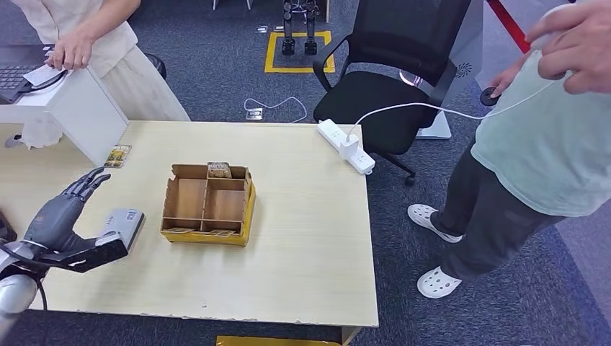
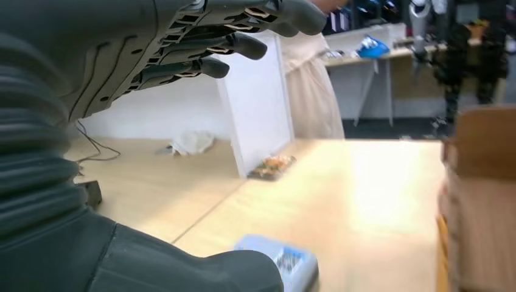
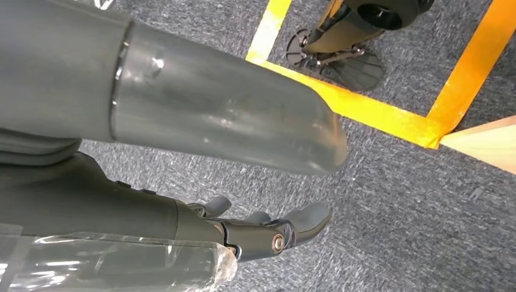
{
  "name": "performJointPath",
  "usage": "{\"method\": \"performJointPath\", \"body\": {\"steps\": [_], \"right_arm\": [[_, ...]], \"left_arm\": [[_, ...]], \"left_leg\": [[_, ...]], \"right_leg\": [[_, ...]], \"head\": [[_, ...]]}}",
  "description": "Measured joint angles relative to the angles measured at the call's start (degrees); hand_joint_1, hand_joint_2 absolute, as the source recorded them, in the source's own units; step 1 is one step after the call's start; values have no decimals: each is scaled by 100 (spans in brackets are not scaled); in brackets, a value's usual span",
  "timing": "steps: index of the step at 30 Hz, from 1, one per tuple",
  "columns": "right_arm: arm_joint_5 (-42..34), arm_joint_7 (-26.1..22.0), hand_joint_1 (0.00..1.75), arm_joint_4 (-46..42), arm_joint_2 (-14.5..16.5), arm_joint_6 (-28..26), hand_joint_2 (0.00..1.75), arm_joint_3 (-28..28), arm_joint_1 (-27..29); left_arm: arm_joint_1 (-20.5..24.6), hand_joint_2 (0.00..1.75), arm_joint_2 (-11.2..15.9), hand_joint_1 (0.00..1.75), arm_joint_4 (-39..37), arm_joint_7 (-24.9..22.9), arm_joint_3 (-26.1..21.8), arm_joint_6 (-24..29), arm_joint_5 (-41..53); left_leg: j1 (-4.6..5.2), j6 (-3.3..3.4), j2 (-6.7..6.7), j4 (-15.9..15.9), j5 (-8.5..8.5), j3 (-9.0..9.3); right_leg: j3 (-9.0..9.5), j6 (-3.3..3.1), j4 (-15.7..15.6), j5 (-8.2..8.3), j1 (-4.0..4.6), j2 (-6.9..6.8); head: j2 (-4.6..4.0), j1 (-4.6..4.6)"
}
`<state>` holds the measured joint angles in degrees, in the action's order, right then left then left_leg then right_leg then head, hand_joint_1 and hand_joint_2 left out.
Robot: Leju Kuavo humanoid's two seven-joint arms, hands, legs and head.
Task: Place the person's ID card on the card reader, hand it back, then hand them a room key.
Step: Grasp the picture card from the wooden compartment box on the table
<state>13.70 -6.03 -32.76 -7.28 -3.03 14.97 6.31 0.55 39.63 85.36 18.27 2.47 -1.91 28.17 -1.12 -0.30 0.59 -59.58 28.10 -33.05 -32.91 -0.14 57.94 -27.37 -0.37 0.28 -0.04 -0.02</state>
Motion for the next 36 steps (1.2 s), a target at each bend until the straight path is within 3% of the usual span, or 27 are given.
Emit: {"method": "performJointPath", "body": {"steps": [8,16,21,30,36], "right_arm": [[-15,-122,0,177,-31,2,0,0,-67],[-2,-161,0,238,-32,2,0,0,-109],[39,-156,0,241,-32,1,0,-3,-121],[149,-37,0,175,-30,8,0,-30,-108],[200,63,0,50,-30,7,0,-87,-58]], "left_arm": [[-1029,175,580,0,1148,72,-161,-525,258],[-1211,175,620,0,1743,243,-61,-379,620],[-1000,175,432,0,1860,151,240,-166,948],[-349,175,-236,0,1822,-617,1201,425,1627],[-119,175,-559,0,1587,-1038,1558,710,1981]], "left_leg": [[0,0,-6,0,0,-3],[0,0,-11,0,0,-3],[2,2,-16,-1,-2,-2],[5,3,-20,-4,-2,-2],[4,3,-19,-4,-2,-2]], "right_leg": [[-1,0,0,-1,0,-6],[1,1,0,0,0,-9],[2,1,-1,1,-1,-16],[3,2,-2,2,-3,-19],[1,2,-2,2,-3,-17]], "head": [[0,3],[0,2],[0,2],[0,2],[0,3]]}}
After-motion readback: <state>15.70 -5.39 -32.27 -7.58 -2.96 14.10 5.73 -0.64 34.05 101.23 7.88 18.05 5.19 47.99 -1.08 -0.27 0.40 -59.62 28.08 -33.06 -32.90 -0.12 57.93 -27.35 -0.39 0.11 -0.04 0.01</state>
